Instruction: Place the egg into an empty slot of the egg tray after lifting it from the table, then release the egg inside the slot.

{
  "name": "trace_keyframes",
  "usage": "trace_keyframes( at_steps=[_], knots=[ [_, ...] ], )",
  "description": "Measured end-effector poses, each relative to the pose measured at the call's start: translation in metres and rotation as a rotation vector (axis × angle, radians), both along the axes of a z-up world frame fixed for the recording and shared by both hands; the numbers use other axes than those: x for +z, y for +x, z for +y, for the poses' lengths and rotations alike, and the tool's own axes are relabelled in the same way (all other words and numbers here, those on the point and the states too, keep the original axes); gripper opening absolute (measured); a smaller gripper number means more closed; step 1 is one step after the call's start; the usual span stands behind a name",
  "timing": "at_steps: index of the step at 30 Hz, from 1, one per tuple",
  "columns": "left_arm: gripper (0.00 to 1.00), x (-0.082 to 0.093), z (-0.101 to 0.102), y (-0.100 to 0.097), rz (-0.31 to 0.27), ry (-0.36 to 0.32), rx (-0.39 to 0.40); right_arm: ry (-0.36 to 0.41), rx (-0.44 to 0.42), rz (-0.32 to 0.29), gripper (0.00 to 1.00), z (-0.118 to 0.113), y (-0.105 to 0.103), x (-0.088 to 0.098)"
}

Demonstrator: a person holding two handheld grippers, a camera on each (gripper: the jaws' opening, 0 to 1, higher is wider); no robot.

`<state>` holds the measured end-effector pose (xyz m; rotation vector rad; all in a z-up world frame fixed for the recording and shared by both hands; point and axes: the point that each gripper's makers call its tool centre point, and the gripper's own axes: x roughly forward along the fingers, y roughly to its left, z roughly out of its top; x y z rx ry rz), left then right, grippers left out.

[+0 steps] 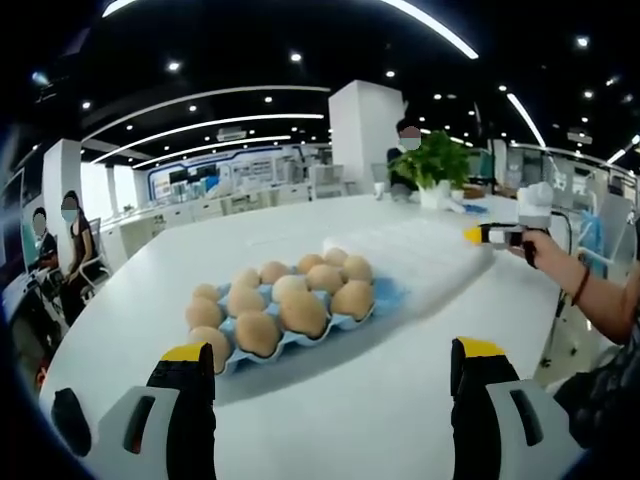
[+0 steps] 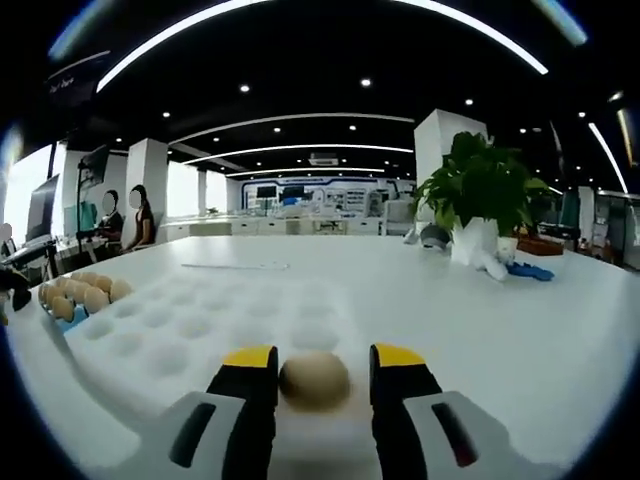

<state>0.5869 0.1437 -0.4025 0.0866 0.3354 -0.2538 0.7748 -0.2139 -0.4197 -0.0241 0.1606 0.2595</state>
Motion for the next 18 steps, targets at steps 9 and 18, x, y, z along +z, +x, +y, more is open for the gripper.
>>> trace_keyframes(
  at_steps=[9,18],
  knots=[
    [1.0,0.0001,0.002,-0.0011,0.006,0.002,0.006,-0.008,0.024,-0.025,0.32,0.005,0.003,0.0004],
    [1.0,0.0,0.001,-0.0021,0.009,0.007,0.002,-0.02,0.028,-0.031,0.32,0.0043,0.0031,0.0003]
  ],
)
